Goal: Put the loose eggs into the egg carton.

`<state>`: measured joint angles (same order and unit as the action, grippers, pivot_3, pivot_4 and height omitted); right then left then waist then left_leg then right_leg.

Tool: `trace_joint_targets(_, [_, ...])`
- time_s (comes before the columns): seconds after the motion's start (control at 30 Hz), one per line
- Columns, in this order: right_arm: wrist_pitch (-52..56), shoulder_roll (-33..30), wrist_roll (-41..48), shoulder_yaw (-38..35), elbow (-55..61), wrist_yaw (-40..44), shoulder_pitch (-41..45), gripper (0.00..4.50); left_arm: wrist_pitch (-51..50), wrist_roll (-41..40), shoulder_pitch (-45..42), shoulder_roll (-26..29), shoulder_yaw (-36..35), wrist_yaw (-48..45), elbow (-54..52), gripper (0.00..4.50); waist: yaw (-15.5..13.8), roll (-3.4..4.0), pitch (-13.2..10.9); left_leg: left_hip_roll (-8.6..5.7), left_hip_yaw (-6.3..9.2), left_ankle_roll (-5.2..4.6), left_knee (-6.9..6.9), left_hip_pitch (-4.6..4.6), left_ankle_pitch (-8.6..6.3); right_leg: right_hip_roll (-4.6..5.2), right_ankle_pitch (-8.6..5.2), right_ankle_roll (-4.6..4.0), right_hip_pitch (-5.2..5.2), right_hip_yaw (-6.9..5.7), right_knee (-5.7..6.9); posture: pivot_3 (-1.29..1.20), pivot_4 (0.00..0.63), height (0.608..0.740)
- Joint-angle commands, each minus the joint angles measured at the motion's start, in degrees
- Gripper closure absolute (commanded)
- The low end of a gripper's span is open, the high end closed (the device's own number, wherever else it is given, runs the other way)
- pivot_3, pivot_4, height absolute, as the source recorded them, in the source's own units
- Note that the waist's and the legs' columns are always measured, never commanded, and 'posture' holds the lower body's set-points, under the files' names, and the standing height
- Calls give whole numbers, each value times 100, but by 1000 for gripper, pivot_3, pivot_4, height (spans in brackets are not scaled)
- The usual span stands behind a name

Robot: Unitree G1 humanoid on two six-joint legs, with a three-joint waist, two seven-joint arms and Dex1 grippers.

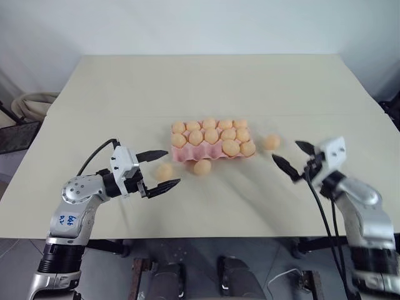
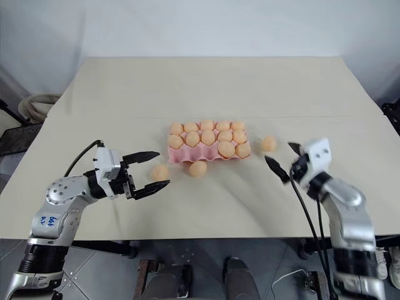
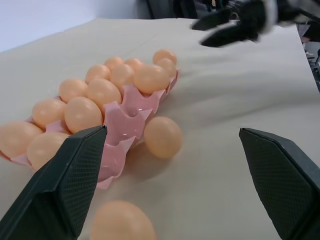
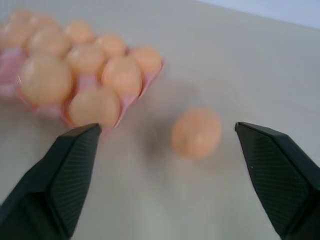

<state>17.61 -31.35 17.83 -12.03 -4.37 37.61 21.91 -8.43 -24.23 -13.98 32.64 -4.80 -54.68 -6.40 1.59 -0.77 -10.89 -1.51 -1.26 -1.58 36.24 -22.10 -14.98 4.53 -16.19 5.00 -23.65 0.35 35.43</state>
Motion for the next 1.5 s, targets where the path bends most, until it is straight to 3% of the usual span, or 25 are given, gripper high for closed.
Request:
trace_joint_targets(0.03, [280,-18,-351,250,-960,-326,743,15,87,-10,164,43,-148,118,-328,0,-4,0,0,2,1,-1,-2,-1,1,0,0,0,1,-3,-4,0,150,740])
trace_joint_targets(0.13, [268,20,-586,459,-1733,-413,1243,15,62,-33,296,39,-205,235,-490,0,-35,0,0,2,5,-1,-5,-19,0,2,0,0,-8,-10,-19,0,150,740])
trace_joint_targets(0.23, [242,57,-783,589,-2342,-535,1544,597,24,-62,495,50,-278,343,-710,0,-12,0,0,2,3,-3,-16,-28,-9,2,2,3,-10,-17,-42,0,150,740])
trace_joint_targets(0.4, [-75,139,-679,556,-2308,-313,1554,2372,-17,-97,701,97,-415,456,-878,0,-1,0,0,7,-5,-9,-19,-35,-25,0,4,7,-16,-24,-42,0,150,740])
trace_joint_targets(0.47, [-441,187,-364,497,-1791,182,1396,2854,-26,-108,807,123,-514,503,-918,0,13,0,0,10,-10,-9,-18,-34,-26,-1,4,7,-16,-25,-46,0,150,740])
trace_joint_targets(0.6, [-423,246,88,652,-807,921,1149,2854,-56,-145,993,155,-692,577,-970,0,15,1,0,23,-24,-6,-16,-25,-28,-9,3,8,-15,-26,-45,0,150,740])
trace_joint_targets(0.77, [536,700,224,1353,208,866,1380,2854,-95,-150,1216,151,-787,652,-1026,0,21,0,0,25,-28,-1,-8,-10,-26,-6,3,4,-9,-19,-31,0,150,740])
trace_joint_targets(0.9, [969,1053,-231,2009,269,514,1637,2854,-134,-137,1248,124,-731,728,-1123,0,20,0,0,26,-26,24,-10,-10,-35,-3,4,-4,-15,-20,-27,0,150,740])
trace_joint_targets(1.07, [748,973,-754,2310,-78,414,1750,2854,-209,-167,1209,140,-730,784,-1251,0,-14,0,0,21,-19,21,-12,-29,-38,4,4,-4,-20,-35,-48,0,150,740])
trace_joint_targets(1.23, [930,867,-578,2000,205,517,1831,1345,-251,-190,1209,166,-781,800,-1308,0,3,0,0,23,-29,2,-16,-33,-45,5,5,-2,-30,-41,-50,0,150,740])
trace_joint_targets(1.33, [976,737,-317,1772,710,653,1690,179,-256,-186,1201,165,-771,798,-1316,0,5,0,0,32,-30,4,-19,-33,-46,2,5,-2,-37,-54,-45,0,150,740])
trace_joint_targets(1.5, [532,176,287,996,1546,1295,692,45,-243,-171,1165,174,-765,763,-1237,0,-36,-2,1,36,-29,3,-23,-33,-50,1,5,-3,-36,-60,-48,0,150,740])
